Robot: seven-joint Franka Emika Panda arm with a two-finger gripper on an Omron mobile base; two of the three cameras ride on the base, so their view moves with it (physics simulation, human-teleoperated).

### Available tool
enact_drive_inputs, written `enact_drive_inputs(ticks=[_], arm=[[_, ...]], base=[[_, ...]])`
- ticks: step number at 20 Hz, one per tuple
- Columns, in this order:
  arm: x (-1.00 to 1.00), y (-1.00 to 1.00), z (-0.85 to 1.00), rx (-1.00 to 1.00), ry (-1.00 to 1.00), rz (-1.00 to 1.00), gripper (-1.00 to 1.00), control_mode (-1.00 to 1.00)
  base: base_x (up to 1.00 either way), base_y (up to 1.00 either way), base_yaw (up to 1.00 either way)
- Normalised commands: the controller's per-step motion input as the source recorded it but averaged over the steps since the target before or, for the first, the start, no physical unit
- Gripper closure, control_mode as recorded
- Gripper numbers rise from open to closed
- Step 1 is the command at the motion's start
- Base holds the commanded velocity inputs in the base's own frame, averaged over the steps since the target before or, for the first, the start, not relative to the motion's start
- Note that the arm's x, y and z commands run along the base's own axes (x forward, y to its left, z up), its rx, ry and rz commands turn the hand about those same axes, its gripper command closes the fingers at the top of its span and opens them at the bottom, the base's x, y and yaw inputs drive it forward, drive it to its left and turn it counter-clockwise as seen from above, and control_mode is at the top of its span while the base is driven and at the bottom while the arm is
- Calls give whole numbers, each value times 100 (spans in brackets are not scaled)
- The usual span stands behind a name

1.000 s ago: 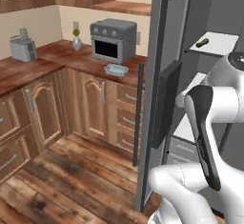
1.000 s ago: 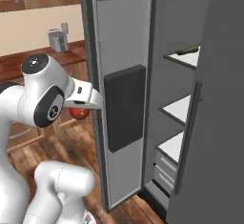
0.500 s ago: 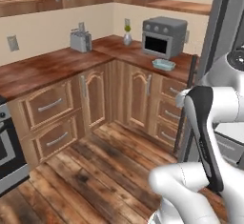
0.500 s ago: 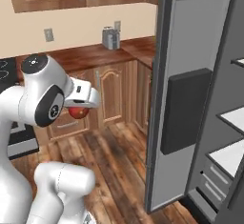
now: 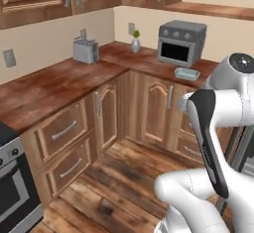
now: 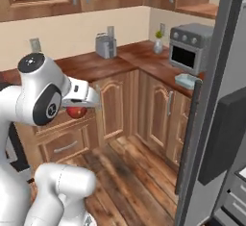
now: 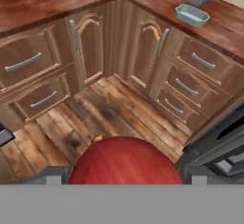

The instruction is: Take the onion and squash out of the freezer and place them in the tupperware container on the counter. Then put the tupperware containing the vegetables back in the freezer.

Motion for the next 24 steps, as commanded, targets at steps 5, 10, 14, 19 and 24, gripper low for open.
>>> enact_drive_inputs(ticks=[5, 10, 14, 19, 24], arm=[[0, 0, 0, 0, 0, 0, 100, 100], [0, 0, 0, 0, 0, 0, 100, 100], [0, 0, 0, 0, 0, 0, 100, 100], [0, 0, 0, 0, 0, 0, 100, 100], [0, 0, 0, 0, 0, 0, 100, 100]], base=[[100, 33, -55], [98, 21, -57], [88, 12, -58], [66, 17, -54], [34, 39, -47]])
